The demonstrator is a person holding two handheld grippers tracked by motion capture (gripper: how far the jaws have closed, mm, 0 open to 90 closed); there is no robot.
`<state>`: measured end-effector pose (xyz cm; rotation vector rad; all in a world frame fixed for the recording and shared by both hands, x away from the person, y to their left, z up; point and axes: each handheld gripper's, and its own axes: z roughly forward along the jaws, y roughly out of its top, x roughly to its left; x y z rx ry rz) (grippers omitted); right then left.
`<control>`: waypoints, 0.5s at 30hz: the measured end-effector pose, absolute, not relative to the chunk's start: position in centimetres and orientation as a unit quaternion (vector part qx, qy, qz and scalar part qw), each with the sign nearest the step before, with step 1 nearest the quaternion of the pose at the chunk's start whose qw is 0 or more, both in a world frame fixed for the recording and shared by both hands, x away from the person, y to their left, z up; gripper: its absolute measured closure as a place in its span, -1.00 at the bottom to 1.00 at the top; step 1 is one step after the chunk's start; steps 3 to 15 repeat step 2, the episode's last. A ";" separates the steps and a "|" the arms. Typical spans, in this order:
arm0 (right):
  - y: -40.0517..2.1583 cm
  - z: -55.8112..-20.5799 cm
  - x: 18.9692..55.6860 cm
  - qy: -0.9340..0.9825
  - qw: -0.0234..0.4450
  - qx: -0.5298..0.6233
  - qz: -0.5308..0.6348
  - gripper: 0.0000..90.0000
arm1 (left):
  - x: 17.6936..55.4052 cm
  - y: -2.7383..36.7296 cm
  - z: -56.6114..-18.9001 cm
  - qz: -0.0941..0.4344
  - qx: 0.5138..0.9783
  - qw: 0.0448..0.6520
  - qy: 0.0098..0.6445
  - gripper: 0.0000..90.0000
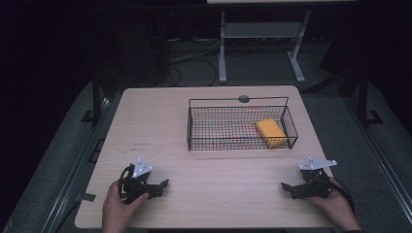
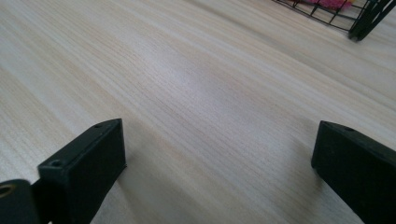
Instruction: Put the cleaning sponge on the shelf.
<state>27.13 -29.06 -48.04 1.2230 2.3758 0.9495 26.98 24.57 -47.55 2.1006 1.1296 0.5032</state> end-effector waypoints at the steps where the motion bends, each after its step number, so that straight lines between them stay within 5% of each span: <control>1: -29.1 -48.0 27.1 0.828 0.152 0.426 0.331 -0.95 | 27.0 24.6 -47.6 0.194 0.809 0.345 0.435 -0.72; 15: -29.1 -48.1 27.1 0.826 0.153 0.427 0.334 -0.95 | 27.0 24.6 -47.5 0.194 0.809 0.344 0.436 -0.72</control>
